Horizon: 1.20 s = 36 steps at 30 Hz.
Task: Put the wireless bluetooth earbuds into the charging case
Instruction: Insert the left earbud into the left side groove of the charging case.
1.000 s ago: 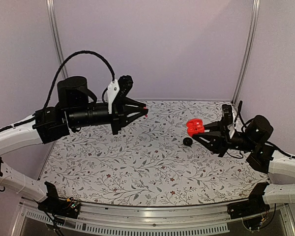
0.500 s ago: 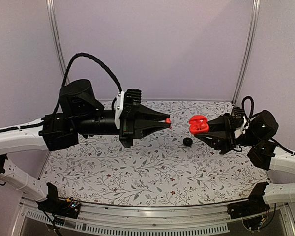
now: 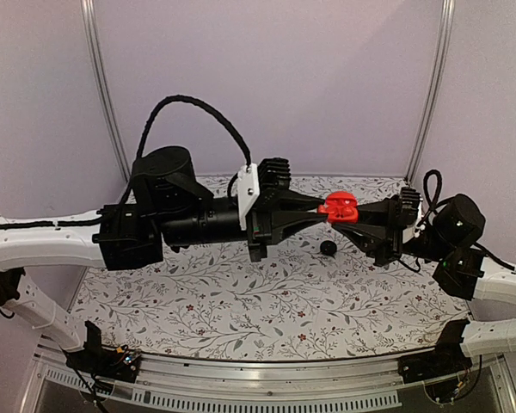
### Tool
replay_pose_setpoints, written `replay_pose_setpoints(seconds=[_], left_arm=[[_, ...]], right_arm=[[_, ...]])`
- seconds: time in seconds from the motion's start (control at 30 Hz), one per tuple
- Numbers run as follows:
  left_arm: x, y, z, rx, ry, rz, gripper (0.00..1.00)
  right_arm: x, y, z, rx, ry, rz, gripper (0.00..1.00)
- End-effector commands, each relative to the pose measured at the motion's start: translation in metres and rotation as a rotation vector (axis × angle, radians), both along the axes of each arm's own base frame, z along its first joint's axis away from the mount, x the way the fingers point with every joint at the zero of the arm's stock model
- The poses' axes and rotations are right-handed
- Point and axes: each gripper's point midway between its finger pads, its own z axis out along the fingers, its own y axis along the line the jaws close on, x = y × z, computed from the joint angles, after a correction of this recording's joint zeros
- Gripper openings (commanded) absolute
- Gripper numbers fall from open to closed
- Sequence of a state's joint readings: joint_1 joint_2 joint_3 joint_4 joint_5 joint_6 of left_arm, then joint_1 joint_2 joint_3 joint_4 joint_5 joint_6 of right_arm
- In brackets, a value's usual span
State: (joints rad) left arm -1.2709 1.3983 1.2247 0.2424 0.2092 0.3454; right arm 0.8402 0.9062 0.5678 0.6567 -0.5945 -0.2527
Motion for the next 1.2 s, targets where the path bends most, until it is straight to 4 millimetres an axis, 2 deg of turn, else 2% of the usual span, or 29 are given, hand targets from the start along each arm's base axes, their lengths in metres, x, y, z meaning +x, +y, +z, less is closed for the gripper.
replay_pose_setpoints(seconds=[0.0,0.13,0.3,0.6,1.17], left_arm=[[0.031,-0.004,0.023,-0.092,0.110,0.176,0.05],[0.051,-0.005,0.024,-0.103,0.181,0.280,0.06],[0.058,-0.008,0.017,-0.097,0.225,0.311,0.05],[0.064,-0.018,0.013,-0.084,0.271,0.328,0.04],[0.069,-0.037,0.000,-0.029,0.338,0.329,0.04]], right_arm=[[0.022,-0.008,0.008,0.059,-0.004,-0.169,0.00],[0.031,-0.013,0.010,0.079,-0.006,-0.240,0.00],[0.034,-0.015,0.009,0.077,-0.007,-0.269,0.00],[0.043,-0.013,0.008,0.076,0.011,-0.322,0.00],[0.045,-0.015,0.008,0.088,0.003,-0.370,0.00]])
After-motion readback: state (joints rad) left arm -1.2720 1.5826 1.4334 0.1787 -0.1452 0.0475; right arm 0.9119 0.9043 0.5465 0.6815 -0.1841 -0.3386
